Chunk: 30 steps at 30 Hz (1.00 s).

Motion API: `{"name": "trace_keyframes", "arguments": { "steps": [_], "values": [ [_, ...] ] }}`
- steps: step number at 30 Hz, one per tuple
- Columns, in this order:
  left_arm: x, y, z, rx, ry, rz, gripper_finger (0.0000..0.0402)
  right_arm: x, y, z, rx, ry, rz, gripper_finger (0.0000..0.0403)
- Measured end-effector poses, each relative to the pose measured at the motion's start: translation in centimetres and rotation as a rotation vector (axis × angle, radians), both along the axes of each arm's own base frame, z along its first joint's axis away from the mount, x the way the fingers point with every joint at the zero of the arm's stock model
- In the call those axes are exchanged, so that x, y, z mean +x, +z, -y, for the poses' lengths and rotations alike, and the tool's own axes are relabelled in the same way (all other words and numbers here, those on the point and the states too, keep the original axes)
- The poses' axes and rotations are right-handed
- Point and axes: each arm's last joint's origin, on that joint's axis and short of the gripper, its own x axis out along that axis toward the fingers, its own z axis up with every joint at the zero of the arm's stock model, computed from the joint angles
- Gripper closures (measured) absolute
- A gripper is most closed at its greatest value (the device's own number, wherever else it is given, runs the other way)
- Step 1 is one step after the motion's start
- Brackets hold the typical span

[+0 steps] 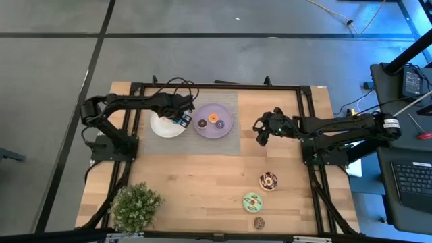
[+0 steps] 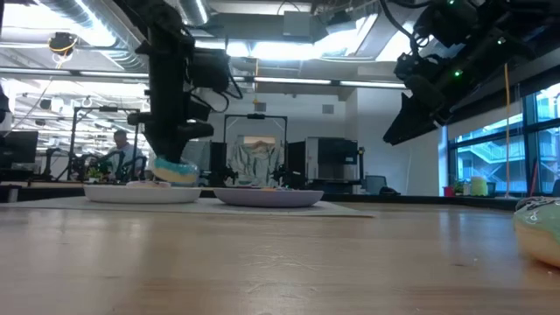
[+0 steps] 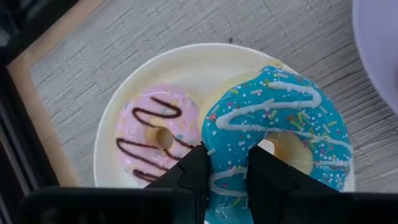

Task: Pick & Place donuts
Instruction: Put the large blue donut on the white plate

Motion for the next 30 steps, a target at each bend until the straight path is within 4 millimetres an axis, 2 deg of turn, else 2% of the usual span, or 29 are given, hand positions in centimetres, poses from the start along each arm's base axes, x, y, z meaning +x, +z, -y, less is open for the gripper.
{"name": "trace_keyframes", "arguments": {
  "steps": [11, 21, 30],
  "values": [
    [0.8, -2.5, -0.4, -0.023, -0.001, -0.080, 0.0318, 0.0, 0.0, 0.3, 0.000, -0.016, 0.002, 0.0177],
    [1.1, -2.5, -0.5, -0.014, -0.002, -0.046, 0.0314, 0.0, 0.0, 0.3, 0.000, -0.015, 0.001, 0.0177],
    [1.1, -2.5, -0.7, -0.066, 0.021, -0.006, 0.0267, 0.0, 0.0, 0.3, -0.001, -0.015, 0.001, 0.0177]
  ]
}}
